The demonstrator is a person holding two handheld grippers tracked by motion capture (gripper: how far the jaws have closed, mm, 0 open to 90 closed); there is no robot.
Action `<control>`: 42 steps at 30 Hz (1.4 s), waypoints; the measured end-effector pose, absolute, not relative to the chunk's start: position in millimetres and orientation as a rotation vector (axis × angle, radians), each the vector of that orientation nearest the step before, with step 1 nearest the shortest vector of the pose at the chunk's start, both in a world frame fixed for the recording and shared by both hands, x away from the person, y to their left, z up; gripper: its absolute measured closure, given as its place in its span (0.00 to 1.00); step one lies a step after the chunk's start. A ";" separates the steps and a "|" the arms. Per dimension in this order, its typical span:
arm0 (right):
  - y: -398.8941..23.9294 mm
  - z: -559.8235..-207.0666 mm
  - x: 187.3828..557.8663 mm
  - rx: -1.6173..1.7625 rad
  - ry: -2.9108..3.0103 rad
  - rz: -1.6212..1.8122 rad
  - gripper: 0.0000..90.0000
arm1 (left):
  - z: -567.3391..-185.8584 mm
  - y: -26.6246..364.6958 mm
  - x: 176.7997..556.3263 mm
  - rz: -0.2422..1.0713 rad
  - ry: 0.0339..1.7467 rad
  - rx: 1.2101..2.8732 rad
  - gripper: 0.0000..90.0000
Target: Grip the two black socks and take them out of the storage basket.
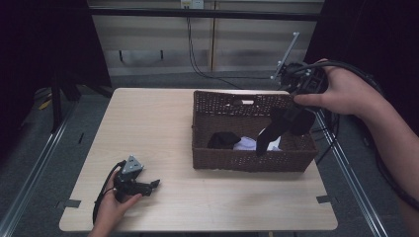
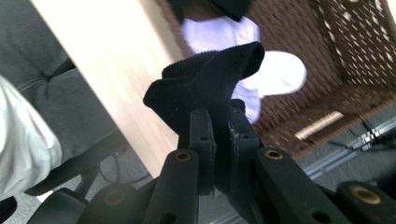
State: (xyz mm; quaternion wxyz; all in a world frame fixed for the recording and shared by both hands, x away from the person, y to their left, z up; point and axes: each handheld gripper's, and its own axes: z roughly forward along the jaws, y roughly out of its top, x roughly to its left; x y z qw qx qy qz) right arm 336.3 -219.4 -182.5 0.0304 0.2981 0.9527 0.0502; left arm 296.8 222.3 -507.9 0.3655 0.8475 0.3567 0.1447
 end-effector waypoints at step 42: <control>-165.6 -340.7 307.2 0.678 3.177 0.155 0.72 | -508.5 221.7 296.4 0.371 0.924 2.168 0.17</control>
